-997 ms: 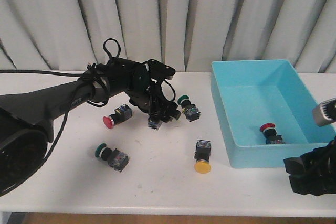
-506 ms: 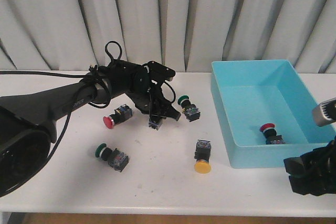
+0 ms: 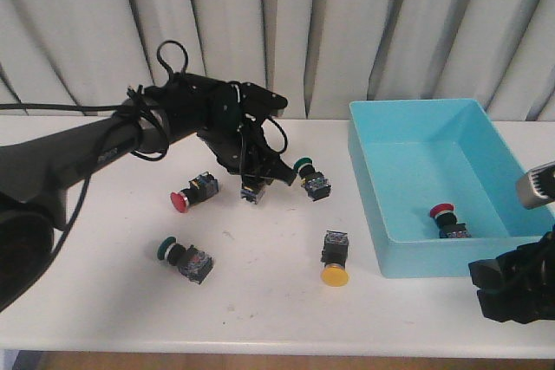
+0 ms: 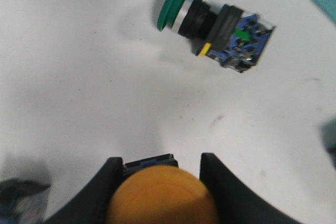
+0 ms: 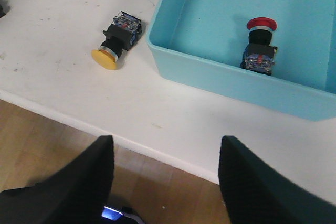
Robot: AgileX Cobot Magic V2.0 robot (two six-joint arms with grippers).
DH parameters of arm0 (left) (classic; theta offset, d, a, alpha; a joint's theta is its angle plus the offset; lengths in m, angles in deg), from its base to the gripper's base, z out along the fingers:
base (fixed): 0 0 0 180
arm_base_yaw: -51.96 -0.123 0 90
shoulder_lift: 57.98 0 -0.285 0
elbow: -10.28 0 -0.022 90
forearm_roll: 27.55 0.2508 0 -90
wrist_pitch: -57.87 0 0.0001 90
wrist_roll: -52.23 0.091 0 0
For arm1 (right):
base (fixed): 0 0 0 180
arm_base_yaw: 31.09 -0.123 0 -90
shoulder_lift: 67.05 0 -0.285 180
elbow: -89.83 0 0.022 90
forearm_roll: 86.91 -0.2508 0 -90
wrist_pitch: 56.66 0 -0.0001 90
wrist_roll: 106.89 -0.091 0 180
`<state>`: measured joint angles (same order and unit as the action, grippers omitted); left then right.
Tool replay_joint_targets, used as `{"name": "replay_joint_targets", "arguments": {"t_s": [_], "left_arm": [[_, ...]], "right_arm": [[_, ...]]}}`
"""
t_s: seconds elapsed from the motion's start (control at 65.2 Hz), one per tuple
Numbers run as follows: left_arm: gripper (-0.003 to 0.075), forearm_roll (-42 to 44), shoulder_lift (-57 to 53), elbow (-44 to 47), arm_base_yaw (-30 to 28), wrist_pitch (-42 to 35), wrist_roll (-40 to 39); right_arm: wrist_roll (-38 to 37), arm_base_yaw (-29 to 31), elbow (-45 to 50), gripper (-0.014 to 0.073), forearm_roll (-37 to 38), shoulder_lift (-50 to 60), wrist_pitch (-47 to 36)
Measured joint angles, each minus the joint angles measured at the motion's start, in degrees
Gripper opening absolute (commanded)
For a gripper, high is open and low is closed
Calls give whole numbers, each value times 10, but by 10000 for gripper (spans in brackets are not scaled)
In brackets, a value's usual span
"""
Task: Pick red and yellow buttons and place in box
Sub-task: 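Grasp the yellow button with the left gripper and lift it, then bring the yellow button toward the right gripper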
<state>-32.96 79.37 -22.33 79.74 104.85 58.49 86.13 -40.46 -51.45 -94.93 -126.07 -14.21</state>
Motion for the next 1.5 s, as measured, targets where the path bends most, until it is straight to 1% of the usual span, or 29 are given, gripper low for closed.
{"name": "replay_joint_targets", "arguments": {"t_s": [0.215, 0.414, 0.506, 0.583, 0.721, 0.982, 1.105, 1.227, 1.335, 1.411, 1.503], "left_arm": [[185, 5, -86, 0, 0, 80, 0], [185, 37, -161, 0, 0, 131, 0], [185, 54, -198, 10, 0, 141, 0], [185, 60, -236, 38, 0, 138, 1], [185, 66, -320, 136, 0, 107, 1], [185, 83, -499, 376, 0, 0, 1], [185, 84, -575, 467, 0, -35, 1], [185, 85, -624, 540, 0, -69, -8], [185, 84, -648, 584, 0, -93, -20], [185, 76, -652, 604, 0, -112, -23], [185, 45, -650, 618, 0, -136, -22]], "right_arm": [[0, 0, 0, 422, 0, 0, 0], [0, 0, 0, 422, 0, 0, 0], [0, 0, 0, 422, 0, 0, 0], [0, 0, 0, 422, 0, 0, 0], [0, 0, 0, 422, 0, 0, 0], [0, 0, 0, 422, 0, 0, 0], [0, 0, 0, 422, 0, 0, 0], [0, 0, 0, 422, 0, 0, 0], [0, 0, 0, 422, 0, 0, 1], [0, 0, 0, 422, 0, 0, 1], [0, 0, 0, 422, 0, 0, 2]]}}
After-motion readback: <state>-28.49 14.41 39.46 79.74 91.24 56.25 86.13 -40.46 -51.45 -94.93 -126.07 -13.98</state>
